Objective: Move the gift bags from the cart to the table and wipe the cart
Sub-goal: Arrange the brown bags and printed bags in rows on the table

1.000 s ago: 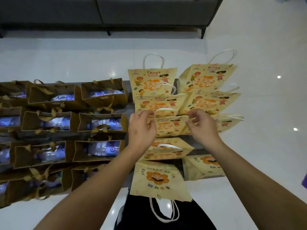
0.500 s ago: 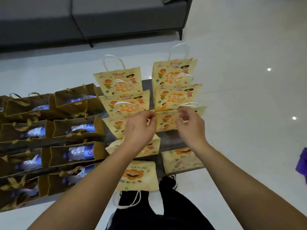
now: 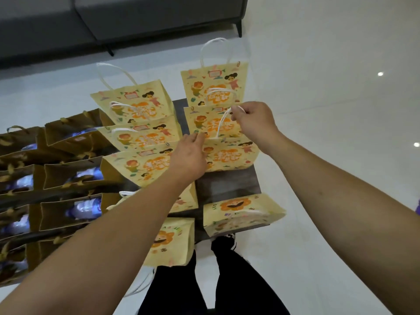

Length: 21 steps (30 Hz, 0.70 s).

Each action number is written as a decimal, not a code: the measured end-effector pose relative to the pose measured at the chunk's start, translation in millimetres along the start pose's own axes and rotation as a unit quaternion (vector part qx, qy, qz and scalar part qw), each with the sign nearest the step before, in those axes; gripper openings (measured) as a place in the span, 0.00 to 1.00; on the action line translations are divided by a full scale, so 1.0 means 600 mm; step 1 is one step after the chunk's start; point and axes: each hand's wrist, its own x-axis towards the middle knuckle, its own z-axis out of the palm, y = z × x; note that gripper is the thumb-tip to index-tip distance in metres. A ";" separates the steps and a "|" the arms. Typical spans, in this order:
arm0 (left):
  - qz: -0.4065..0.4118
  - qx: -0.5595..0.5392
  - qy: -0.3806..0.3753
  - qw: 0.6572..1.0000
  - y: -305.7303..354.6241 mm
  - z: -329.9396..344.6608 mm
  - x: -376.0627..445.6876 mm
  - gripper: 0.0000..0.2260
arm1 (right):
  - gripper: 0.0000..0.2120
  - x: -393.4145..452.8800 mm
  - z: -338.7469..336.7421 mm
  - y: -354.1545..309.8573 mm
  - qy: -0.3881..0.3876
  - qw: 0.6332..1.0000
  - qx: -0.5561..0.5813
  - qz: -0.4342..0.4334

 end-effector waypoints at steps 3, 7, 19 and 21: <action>-0.010 0.014 0.005 1.000 0.005 -0.001 0.023 0.29 | 0.18 0.031 0.005 -0.002 0.001 1.000 0.024 0.006; -0.021 -0.017 0.039 0.999 0.007 0.008 0.036 0.20 | 0.20 0.040 0.003 0.001 -0.017 0.998 0.054 0.006; -0.099 -0.098 0.086 0.986 0.028 0.010 0.039 0.28 | 0.28 0.087 -0.001 0.011 -0.003 0.996 -0.070 -0.053; -0.095 -0.108 0.098 0.985 0.027 0.007 0.044 0.26 | 0.23 0.095 0.003 0.000 -0.009 0.998 -0.029 -0.059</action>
